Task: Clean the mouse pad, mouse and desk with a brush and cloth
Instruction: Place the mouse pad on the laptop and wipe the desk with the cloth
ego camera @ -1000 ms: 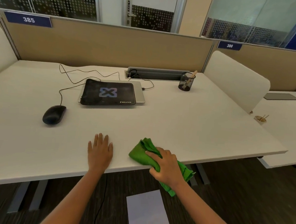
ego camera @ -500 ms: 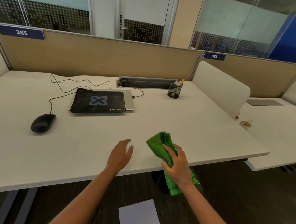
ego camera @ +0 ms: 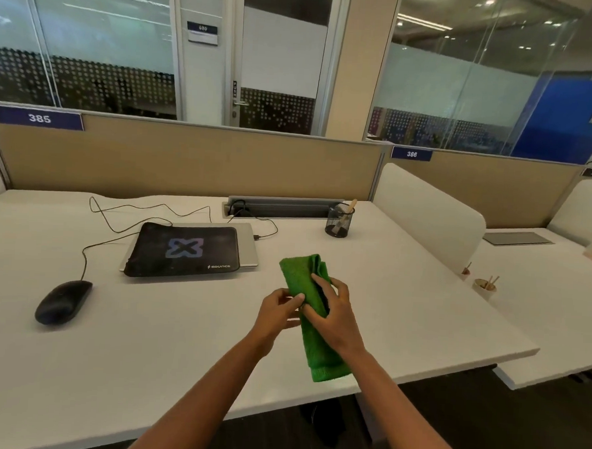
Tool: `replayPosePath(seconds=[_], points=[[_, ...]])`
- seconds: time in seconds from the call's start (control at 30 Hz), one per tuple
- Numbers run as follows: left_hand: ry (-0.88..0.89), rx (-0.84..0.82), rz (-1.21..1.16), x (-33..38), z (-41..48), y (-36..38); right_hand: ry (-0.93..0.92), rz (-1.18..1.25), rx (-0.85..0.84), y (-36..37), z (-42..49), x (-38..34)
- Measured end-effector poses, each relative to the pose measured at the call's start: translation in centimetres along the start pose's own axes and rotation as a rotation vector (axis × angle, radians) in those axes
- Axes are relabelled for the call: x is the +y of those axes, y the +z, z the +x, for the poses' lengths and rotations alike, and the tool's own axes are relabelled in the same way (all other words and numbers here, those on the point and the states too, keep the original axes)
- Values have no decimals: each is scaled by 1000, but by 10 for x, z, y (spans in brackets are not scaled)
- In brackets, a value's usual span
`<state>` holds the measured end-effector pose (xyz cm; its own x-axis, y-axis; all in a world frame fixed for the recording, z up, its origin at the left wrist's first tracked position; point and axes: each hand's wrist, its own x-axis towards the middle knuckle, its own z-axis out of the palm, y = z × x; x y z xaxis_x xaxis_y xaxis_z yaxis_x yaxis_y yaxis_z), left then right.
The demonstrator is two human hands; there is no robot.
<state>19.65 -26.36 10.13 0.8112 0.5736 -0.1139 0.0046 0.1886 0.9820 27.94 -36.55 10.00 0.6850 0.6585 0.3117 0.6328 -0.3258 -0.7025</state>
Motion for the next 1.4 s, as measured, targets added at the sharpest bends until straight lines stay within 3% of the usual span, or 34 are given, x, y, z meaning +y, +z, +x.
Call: replayPosePath(seconds=[0.17, 0.33, 0.43, 0.77, 1.03, 1.2, 1.4], points=[[-46, 27, -118, 12, 38, -4, 66, 156, -32, -1, 36, 4], [-61, 2, -174, 19, 82, -11, 359, 535, -56, 2, 76, 18], [-55, 22, -161, 20, 112, -17, 461, 603, -145, 6, 100, 29], [-6, -24, -65, 0, 192, -19, 454, 471, 48, 16, 172, 63], [-157, -8, -74, -17, 233, 18, 470, 183, 67, -7, 214, 104], [-145, 90, -5, -19, 262, 45, 521, 123, 84, -15, 235, 129], [-159, 39, 96, -28, 295, 63, 580, 57, 127, -14, 249, 161]])
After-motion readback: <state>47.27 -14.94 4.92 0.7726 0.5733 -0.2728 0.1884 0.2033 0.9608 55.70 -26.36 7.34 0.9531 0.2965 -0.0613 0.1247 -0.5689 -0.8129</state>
